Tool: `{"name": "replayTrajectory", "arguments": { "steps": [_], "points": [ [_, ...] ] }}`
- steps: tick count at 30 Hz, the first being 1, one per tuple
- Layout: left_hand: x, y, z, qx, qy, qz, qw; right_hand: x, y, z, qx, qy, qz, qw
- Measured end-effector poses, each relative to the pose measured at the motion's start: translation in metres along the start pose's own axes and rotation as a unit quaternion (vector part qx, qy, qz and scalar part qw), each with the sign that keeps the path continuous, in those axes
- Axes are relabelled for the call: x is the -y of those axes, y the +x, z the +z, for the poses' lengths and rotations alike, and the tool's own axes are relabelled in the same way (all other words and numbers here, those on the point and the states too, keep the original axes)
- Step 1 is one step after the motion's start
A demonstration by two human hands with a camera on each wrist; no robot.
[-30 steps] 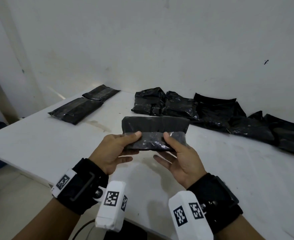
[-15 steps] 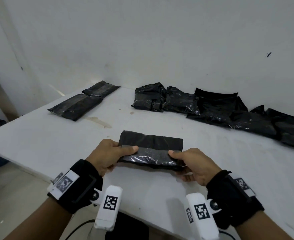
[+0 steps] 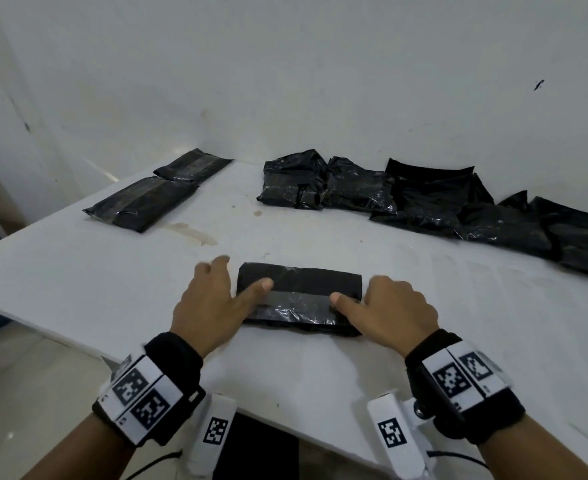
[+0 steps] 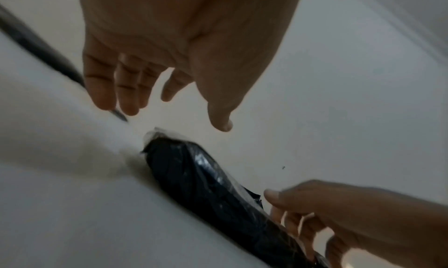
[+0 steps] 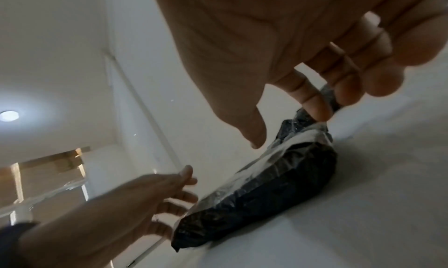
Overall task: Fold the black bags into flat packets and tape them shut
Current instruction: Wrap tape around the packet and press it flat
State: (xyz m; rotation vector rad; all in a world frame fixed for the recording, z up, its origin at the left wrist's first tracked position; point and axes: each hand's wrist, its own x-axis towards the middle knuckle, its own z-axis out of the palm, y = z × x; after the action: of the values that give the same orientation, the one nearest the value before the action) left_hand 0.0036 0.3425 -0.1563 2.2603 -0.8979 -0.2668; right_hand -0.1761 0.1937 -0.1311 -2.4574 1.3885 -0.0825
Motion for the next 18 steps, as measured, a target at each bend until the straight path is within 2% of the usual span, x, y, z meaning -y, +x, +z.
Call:
{"name": "replayTrajectory", "arguments": {
  "steps": [3,5,8,9,11,14,18],
  "points": [
    [-0.011,-0.008,-0.008,-0.011,0.044,0.103,0.994,0.005,-0.008,-0.005,-0.034,-0.028,-0.105,0.994],
    [-0.019,-0.015,-0.012,0.014,0.105,0.178,0.978,0.009,-0.012,-0.007,-0.002,-0.079,-0.187,0.979],
    [-0.028,-0.031,-0.006,0.117,0.244,0.284,0.920,0.016,-0.021,-0.002,0.088,-0.145,-0.286,0.943],
    [-0.028,-0.037,0.000,0.163,0.278,0.281,0.904,0.016,-0.023,0.003,0.118,-0.156,-0.304,0.932],
    [-0.022,-0.046,0.011,0.223,0.321,0.237,0.889,0.015,-0.026,0.015,0.159,-0.167,-0.318,0.920],
    [-0.014,-0.050,0.019,0.205,0.339,0.239,0.886,0.010,-0.026,0.028,0.174,-0.172,-0.314,0.918],
    [-0.011,-0.048,0.018,0.225,0.299,0.227,0.899,0.008,-0.025,0.030,0.175,-0.162,-0.306,0.922]
  ]
}}
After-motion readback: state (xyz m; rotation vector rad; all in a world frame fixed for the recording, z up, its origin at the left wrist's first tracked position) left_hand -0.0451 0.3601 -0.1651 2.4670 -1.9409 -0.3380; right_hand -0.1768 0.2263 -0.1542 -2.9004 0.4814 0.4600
